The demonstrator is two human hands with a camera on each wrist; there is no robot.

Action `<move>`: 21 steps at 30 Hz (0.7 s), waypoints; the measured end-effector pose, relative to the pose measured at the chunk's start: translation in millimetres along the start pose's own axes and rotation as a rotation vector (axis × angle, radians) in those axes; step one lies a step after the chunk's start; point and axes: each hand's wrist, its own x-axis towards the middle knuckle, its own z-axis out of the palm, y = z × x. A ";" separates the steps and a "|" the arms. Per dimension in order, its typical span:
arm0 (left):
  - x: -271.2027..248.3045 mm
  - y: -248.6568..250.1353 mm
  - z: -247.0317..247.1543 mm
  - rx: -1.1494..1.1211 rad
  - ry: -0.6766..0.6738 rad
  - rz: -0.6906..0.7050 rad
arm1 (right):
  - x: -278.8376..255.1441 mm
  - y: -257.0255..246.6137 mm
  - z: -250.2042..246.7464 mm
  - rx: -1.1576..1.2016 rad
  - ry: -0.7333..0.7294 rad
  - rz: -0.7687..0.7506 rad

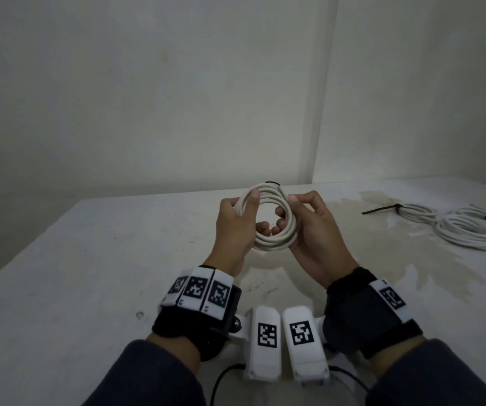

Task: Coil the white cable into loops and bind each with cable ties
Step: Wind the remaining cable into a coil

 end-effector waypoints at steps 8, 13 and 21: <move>2.2 -1.8 -3.3 0.060 0.091 -0.009 | -4.2 1.2 1.5 -0.115 -0.122 -0.026; -1.7 0.2 -3.2 0.031 0.031 -0.058 | -0.5 2.7 -2.0 -0.056 -0.084 -0.032; 2.9 7.6 -19.9 -0.295 -0.388 -0.333 | 2.2 -11.4 -14.1 0.059 -0.106 0.133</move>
